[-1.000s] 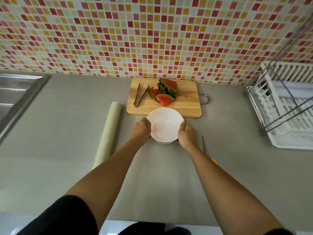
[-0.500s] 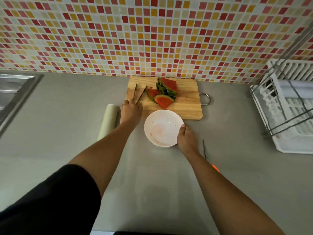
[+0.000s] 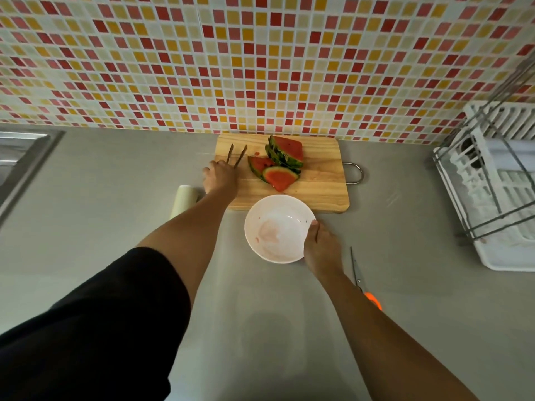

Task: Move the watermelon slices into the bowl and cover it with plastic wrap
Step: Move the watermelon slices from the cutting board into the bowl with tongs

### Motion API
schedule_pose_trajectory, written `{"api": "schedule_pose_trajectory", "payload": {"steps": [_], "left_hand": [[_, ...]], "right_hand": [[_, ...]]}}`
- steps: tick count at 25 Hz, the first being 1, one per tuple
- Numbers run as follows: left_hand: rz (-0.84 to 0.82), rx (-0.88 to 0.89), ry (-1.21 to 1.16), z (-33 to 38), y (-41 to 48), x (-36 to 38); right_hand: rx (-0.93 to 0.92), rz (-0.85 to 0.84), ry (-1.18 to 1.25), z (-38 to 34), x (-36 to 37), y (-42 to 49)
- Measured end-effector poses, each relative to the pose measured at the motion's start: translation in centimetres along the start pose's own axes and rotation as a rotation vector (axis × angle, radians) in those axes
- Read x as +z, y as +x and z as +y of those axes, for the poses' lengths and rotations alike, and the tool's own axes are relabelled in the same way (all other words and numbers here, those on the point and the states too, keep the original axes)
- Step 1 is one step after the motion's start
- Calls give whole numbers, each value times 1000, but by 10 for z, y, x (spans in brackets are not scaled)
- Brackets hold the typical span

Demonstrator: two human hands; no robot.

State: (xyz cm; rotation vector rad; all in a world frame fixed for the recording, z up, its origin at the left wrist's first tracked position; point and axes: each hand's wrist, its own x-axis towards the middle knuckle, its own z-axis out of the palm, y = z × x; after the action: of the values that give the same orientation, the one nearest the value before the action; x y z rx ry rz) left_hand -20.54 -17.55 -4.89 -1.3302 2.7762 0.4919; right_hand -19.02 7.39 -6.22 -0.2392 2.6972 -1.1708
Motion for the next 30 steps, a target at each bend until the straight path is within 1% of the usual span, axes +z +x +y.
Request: {"api": "schedule_pose_trajectory", "payload": {"steps": [1, 3, 5, 7, 9, 11, 14, 17, 19, 24, 30], "left_hand": [[4, -16, -126, 1, 1, -6], [-37, -25, -469, 3, 3, -24], [-162, -18, -747, 3, 1, -42], [-316, -43, -865, -1, -3, -54], [-429, -51, -829, -1, -8, -55], [-466, -41, -779, 8, -14, -53], [-461, -61, -761, 26, -17, -48], [-438, -150, -812, 35, -18, -42], [-421, -178, -834, 37, -17, -43], [-407, -141, -800, 34, -7, -57], [-380, -131, -752, 0, -4, -68]], "right_hand": [[-3, 4, -5, 0, 0, 0], [-10, 5, -16, 0, 0, 1], [-24, 3, -22, 0, 0, 2], [-37, 11, -29, 0, 0, 3], [-44, 22, -28, 0, 1, 3], [-50, 27, -23, 0, 1, 3], [-46, 23, -8, 1, 1, 3], [-41, 31, -12, 2, 2, 3], [-45, 31, -9, 1, 2, 2], [-38, 26, -6, 0, 1, 2], [-39, -4, -27, 1, 2, 3]]}}
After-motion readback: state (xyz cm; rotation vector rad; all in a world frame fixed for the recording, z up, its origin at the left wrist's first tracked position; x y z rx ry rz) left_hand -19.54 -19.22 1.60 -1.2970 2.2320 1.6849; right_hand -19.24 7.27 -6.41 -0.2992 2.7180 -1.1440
